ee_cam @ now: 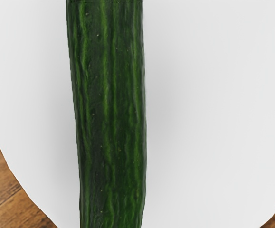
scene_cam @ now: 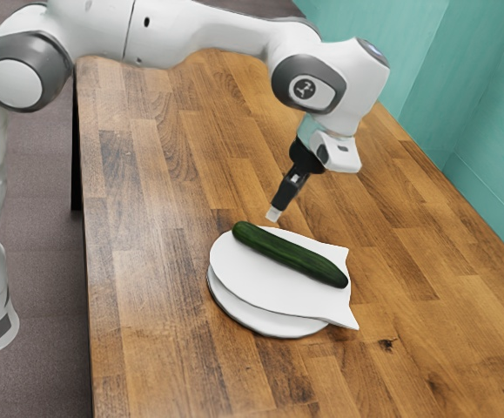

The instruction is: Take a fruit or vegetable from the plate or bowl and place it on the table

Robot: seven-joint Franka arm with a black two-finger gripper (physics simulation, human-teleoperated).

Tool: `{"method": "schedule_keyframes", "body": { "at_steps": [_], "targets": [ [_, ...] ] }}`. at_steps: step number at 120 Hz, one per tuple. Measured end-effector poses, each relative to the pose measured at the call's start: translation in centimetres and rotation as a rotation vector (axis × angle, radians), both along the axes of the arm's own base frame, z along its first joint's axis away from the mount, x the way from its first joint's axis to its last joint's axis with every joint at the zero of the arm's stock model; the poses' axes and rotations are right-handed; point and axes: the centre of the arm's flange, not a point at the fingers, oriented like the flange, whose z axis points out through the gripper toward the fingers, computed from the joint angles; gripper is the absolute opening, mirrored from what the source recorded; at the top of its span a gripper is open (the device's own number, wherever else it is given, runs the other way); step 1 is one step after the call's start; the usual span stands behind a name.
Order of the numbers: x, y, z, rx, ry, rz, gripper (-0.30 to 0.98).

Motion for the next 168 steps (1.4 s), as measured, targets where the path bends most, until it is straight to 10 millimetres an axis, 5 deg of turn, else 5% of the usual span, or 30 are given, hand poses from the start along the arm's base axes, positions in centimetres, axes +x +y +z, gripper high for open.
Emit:
{"method": "schedule_keyframes", "body": {
  "at_steps": [34, 52, 98, 141, 168],
  "targets": [
    [0.2, -1.8, -1.7, -0.068, -0.099, -0.061, 0.69],
    [-0.1, -1.9, -0.6, -0.079, -0.153, -0.077, 0.69],
    [0.6, 0.4, -0.3, -0.080, -0.182, -0.062, 0.69],
    [-0.1, 1.9, -4.1, -0.084, -0.133, -0.037, 0.69],
    [0.2, 2.9, -4.6, -0.088, -0.142, -0.019, 0.68]
  ]
}}
